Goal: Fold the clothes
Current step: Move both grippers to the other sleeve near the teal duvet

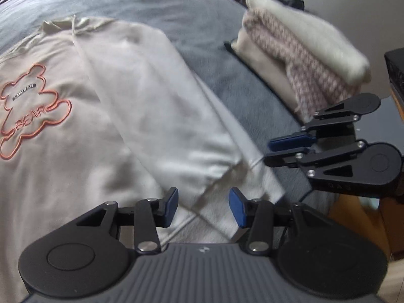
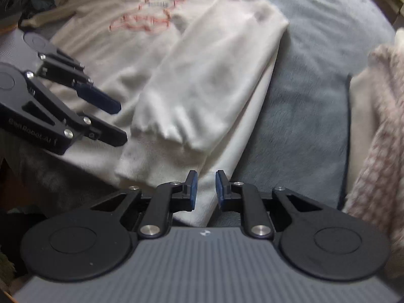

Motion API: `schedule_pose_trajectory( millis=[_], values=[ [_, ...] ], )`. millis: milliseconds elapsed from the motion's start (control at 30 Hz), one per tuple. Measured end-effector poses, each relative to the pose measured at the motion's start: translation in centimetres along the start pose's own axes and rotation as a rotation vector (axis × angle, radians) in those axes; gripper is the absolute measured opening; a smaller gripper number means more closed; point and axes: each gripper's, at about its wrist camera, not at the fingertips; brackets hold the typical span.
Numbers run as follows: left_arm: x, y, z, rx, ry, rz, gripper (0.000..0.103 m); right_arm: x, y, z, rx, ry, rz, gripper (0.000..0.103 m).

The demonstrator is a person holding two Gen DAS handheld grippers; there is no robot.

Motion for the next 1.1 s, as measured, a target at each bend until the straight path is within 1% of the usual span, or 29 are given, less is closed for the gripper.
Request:
schedule_pose_trajectory(
  millis=[67, 100, 133, 200, 233, 267, 333, 400, 433, 500, 567, 600, 667, 767, 900, 967, 1100],
  values=[
    [0.3, -0.5, -0.2, -0.018, -0.051, -0.032, 0.047, 1.2, -0.5, -0.7, 0.033, 0.017, -0.068, 0.014],
    [0.1, 0.0, -0.1, -0.038, -0.092, -0.032, 0.047, 1.6, -0.3, -1.1, 0.050, 0.028, -0.095, 0.014],
    [-0.4, 0.8, 0.1, -0.046, -0.136, -0.009, 0.046, 2.0, 0.1, -1.2, 0.065, 0.037, -0.115, 0.014],
    [-1.5, 2.2, 0.7, -0.036, -0.207, 0.038, 0.044, 2.6, 1.5, -1.5, 0.092, 0.047, -0.134, 0.014],
    [-2.1, 2.4, 1.1, -0.024, -0.234, 0.048, 0.043, 2.6, 2.5, -1.7, 0.115, 0.062, -0.126, 0.014],
    [-2.5, 2.1, 1.5, -0.022, -0.261, 0.044, 0.043, 2.6, 3.6, -1.9, 0.142, 0.082, -0.090, 0.014],
    [-3.2, 0.8, 2.6, -0.022, -0.314, 0.014, 0.046, 2.0, 5.7, -2.0, 0.152, 0.103, 0.001, 0.014],
    [-3.8, -1.1, 4.2, -0.004, -0.365, -0.028, 0.047, 1.8, 5.7, -2.0, 0.160, 0.109, 0.008, 0.014],
    [-4.1, -2.1, 5.2, 0.006, -0.395, -0.049, 0.048, 2.2, 5.2, -2.0, 0.158, 0.115, 0.010, 0.014],
    [-4.8, -4.0, 7.9, 0.021, -0.481, -0.095, 0.049, 3.3, 4.3, -1.9, 0.147, 0.124, 0.010, 0.016],
    [-5.5, -6.0, 11.4, 0.047, -0.576, -0.145, 0.049, 4.8, 3.1, -1.0, 0.128, 0.089, -0.022, 0.016],
    [-5.9, -6.9, 13.2, 0.060, -0.624, -0.170, 0.049, 5.8, 2.6, -0.2, 0.123, 0.069, -0.039, 0.016],
    [-6.4, -9.1, 16.9, 0.113, -0.710, -0.219, 0.049, 8.0, 2.1, 1.7, 0.129, 0.042, -0.073, 0.016],
    [-7.8, -12.7, 22.8, 0.179, -0.843, -0.294, 0.051, 11.8, 2.8, 5.1, 0.172, 0.011, -0.114, 0.016],
    [-10.6, -17.6, 30.3, 0.246, -1.020, -0.394, 0.054, 16.4, 4.8, 12.3, 0.246, -0.047, -0.167, 0.016],
    [-12.2, -19.9, 33.7, 0.283, -1.097, -0.436, 0.054, 18.9, 6.1, 15.9, 0.302, -0.044, -0.178, 0.016],
    [-14.8, -24.2, 39.5, 0.385, -1.209, -0.514, 0.057, 23.3, 8.1, 22.6, 0.391, -0.048, -0.193, 0.016]
  ],
)
Point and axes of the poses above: each gripper's, at about its wrist camera, not at the fingertips, and y roughly the way its jaws point, z to its left, x to its top, and after that the axes turned 4 degrees about z, right-handed
